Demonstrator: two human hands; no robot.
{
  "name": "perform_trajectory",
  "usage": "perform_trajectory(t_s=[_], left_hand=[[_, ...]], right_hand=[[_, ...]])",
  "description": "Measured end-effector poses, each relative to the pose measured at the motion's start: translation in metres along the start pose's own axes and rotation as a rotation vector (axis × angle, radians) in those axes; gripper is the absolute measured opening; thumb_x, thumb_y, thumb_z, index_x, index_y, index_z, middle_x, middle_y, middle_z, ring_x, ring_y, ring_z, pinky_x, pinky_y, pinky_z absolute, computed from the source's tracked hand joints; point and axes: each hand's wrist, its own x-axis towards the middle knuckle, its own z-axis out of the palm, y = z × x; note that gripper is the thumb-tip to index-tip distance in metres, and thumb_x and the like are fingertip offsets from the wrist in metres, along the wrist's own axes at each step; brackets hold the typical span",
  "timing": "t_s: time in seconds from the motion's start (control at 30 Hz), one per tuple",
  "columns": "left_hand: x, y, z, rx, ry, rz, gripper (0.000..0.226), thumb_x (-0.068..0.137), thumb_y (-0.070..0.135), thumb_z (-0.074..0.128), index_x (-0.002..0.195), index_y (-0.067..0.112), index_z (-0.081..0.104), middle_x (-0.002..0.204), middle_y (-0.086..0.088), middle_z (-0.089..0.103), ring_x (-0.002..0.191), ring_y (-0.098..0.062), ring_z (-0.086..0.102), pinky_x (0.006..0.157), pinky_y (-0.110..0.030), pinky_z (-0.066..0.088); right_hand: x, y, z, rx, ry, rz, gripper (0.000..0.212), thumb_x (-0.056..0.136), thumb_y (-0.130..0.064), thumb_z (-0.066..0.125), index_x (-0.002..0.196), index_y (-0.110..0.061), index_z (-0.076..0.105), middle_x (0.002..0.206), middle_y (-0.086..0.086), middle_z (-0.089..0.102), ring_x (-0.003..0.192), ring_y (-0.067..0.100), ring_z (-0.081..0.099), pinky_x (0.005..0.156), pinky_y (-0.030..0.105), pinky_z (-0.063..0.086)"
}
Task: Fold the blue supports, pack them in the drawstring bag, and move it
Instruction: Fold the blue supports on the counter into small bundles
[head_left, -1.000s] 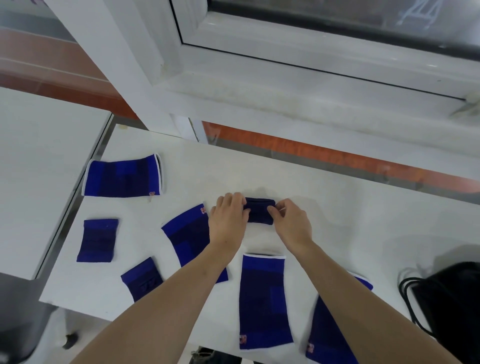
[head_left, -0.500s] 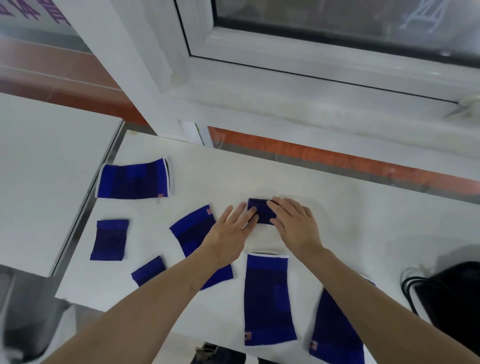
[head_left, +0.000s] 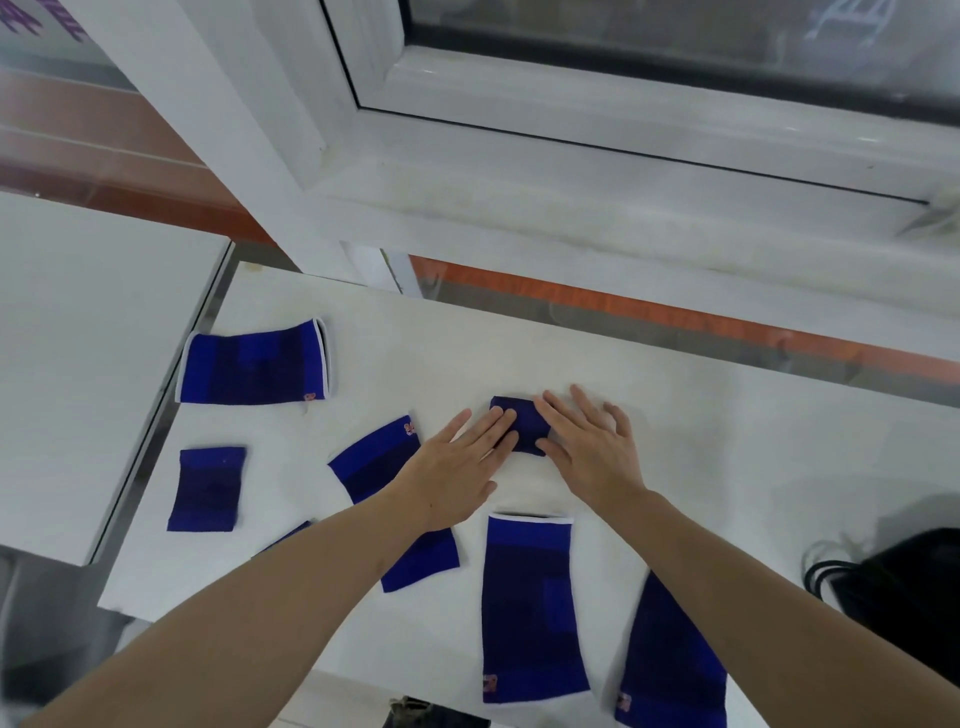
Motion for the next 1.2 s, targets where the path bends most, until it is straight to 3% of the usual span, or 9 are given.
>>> perform_trajectory(t_s=[0.47, 0.63, 0.73, 0.93, 1.2], left_hand=[[0.003, 0.023, -0.015, -0.004, -0.108, -0.109, 0.073, 0.105, 0.043, 0.033, 0.162, 0.008, 0.003, 0.170, -0.013, -0.011, 0.158, -0.027, -0.007, 0.127, -0.053, 0.008], [-0.005, 0.037, -0.029, -0.172, -0.053, -0.215, 0.067, 0.103, 0.027, 0.043, 0.162, 0.012, 0.014, 0.171, -0.010, 0.002, 0.158, -0.024, 0.001, 0.128, -0.046, 0.010], [-0.024, 0.053, -0.034, -0.339, 0.056, -0.392, 0.065, 0.103, 0.019, 0.043, 0.162, 0.015, 0.016, 0.171, -0.007, 0.010, 0.158, -0.023, 0.006, 0.128, -0.044, 0.015], [-0.084, 0.078, -0.030, -0.486, 0.227, -0.704, 0.054, 0.102, 0.020, 0.048, 0.154, 0.015, 0.035, 0.161, -0.006, 0.035, 0.150, -0.023, 0.033, 0.122, -0.042, 0.032], [-0.175, 0.053, -0.002, -0.495, 0.191, -0.782, 0.048, 0.100, 0.021, 0.051, 0.147, 0.014, 0.041, 0.147, -0.005, 0.048, 0.135, -0.023, 0.049, 0.111, -0.039, 0.044]], right_hand=[[0.001, -0.009, -0.016, 0.007, -0.049, 0.035, 0.052, 0.104, -0.044, 0.050, 0.153, -0.031, 0.042, 0.158, -0.008, 0.046, 0.153, 0.024, 0.032, 0.117, 0.048, 0.031], [-0.005, -0.021, -0.035, 0.085, -0.038, 0.052, 0.051, 0.101, -0.033, 0.059, 0.149, -0.026, 0.045, 0.157, 0.002, 0.046, 0.143, 0.026, 0.043, 0.109, 0.046, 0.043], [-0.017, -0.028, -0.039, 0.125, 0.028, 0.050, 0.046, 0.100, -0.033, 0.060, 0.144, -0.022, 0.053, 0.151, 0.003, 0.051, 0.138, 0.025, 0.048, 0.108, 0.045, 0.046], [-0.048, -0.062, -0.042, 0.176, 0.107, -0.042, 0.036, 0.101, -0.030, 0.058, 0.134, -0.018, 0.063, 0.142, 0.002, 0.057, 0.131, 0.023, 0.052, 0.104, 0.041, 0.048], [-0.066, -0.153, -0.033, 0.175, 0.075, -0.076, 0.034, 0.099, -0.030, 0.063, 0.132, -0.020, 0.063, 0.137, 0.000, 0.060, 0.126, 0.020, 0.056, 0.100, 0.037, 0.052]])
